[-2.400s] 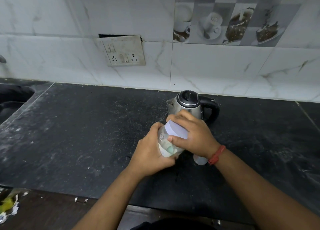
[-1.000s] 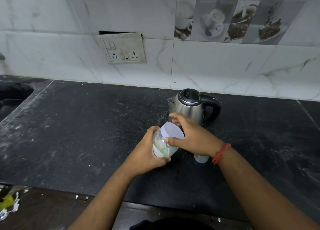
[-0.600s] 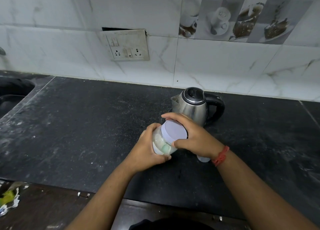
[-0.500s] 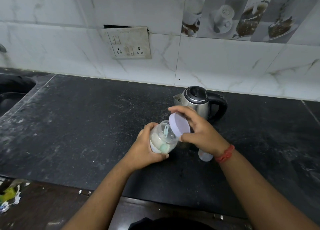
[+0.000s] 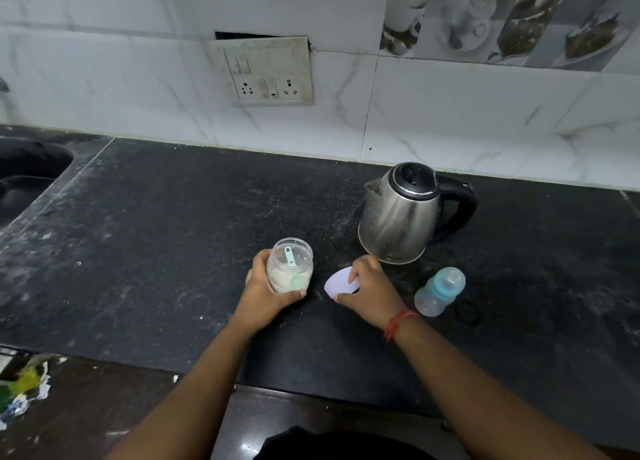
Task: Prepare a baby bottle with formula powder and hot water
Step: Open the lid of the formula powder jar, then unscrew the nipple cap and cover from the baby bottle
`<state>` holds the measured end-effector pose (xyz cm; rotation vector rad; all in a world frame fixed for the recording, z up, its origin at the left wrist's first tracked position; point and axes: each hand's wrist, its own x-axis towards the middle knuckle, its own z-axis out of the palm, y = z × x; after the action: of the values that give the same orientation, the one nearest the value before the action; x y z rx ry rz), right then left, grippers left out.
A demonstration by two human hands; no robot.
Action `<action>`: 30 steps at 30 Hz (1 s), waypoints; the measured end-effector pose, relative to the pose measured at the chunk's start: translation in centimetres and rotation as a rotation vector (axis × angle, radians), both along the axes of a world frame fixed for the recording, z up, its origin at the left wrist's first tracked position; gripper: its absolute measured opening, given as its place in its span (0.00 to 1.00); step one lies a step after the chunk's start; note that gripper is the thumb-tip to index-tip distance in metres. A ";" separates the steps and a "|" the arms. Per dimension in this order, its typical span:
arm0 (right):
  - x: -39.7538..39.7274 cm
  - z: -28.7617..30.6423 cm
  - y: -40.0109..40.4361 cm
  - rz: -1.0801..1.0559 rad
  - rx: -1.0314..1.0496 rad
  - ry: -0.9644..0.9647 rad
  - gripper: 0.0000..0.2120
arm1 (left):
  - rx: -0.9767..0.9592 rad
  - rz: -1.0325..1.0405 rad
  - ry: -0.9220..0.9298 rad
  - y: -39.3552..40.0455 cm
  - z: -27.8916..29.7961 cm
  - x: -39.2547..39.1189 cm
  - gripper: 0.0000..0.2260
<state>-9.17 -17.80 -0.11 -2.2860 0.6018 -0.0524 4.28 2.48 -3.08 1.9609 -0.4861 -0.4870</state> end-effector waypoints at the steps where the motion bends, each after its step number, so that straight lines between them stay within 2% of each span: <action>1: 0.3 -0.8 0.4 -0.008 -0.011 -0.004 0.20 | 0.010 0.000 0.007 0.2 -0.4 0.2 0.41; 7: 0.6 -3.6 2.2 -0.073 -0.161 0.040 0.20 | 0.011 -0.069 0.052 0.5 -1.0 0.9 0.42; 12: 0.5 -3.7 2.6 -0.049 -0.256 0.051 0.30 | 0.025 -0.096 0.031 0.7 -1.0 1.0 0.43; 14: 0.4 -3.6 2.6 -0.040 -0.266 0.046 0.34 | 0.002 -0.099 0.027 1.1 -0.8 0.7 0.47; 17: -0.3 -2.9 2.5 -0.037 -0.269 0.008 0.34 | -0.019 -0.057 0.021 1.9 -0.2 0.1 0.53; 22: -1.6 -0.9 1.8 -0.041 -0.289 -0.079 0.30 | -0.079 -0.012 -0.149 1.4 2.6 -1.0 0.47; 27: -2.5 2.1 0.5 -0.027 -0.365 -0.186 0.29 | -0.107 -0.161 -0.393 -2.3 7.2 -2.4 0.43; 30: -3.2 4.0 -0.8 -0.040 -0.407 -0.255 0.28 | -0.129 -0.253 -0.457 -5.1 8.7 -3.5 0.40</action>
<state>-12.35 -18.62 3.86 -2.5985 0.5386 -0.5201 0.74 -2.59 5.59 1.8925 -1.0378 -0.1510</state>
